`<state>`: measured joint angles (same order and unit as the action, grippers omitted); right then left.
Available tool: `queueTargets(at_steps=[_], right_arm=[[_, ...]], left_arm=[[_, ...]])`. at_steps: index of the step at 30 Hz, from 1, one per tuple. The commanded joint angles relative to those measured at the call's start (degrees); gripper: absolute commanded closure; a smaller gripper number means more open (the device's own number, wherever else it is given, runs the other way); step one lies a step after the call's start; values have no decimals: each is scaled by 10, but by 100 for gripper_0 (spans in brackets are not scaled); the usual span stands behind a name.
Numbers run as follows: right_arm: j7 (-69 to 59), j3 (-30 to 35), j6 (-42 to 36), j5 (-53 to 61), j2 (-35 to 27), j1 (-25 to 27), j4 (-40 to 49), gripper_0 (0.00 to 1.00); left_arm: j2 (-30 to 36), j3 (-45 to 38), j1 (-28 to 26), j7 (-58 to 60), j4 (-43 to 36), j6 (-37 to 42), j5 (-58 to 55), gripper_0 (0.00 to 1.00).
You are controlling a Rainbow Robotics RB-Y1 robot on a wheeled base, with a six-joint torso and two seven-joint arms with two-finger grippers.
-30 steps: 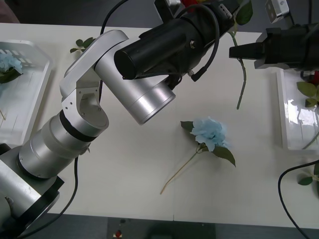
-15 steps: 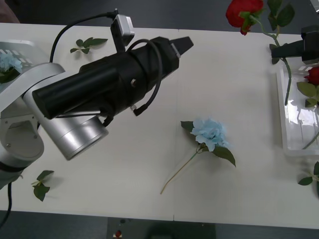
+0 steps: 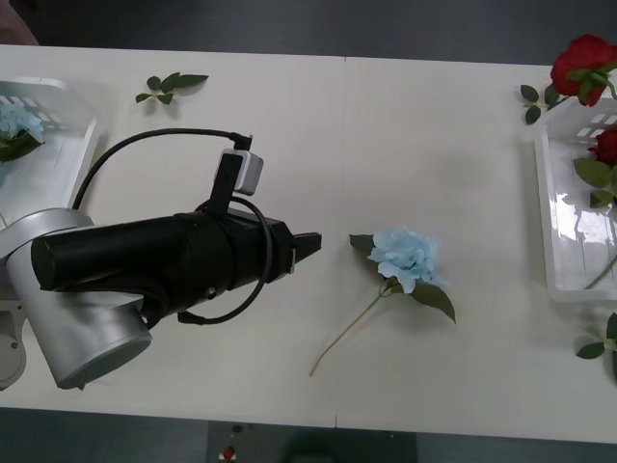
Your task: Put the red flowers into the right box and the blue flowers into the left box
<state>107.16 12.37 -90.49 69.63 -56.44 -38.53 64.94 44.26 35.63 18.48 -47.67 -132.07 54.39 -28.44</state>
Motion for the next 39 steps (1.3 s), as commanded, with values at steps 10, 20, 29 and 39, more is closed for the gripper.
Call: queueTargets(at_steps=[10, 20, 29, 39], right_arm=[[-27, 5, 27, -182, -36, -19, -75, 100], [-24, 5, 76, -219, -36, -19, -131, 55], [-15, 5, 81, -192, -35, -18, -132, 0], [9, 5, 68, -50, -35, -18, -128, 0]], left_arm=[[-32, 160, 55, -16, 43, 23, 105, 0], [-114, 223, 113, -16, 167, 23, 157, 0], [-170, 283, 172, -4, 265, 23, 164, 0], [-217, 323, 209, 21, 327, 22, 173, 0]])
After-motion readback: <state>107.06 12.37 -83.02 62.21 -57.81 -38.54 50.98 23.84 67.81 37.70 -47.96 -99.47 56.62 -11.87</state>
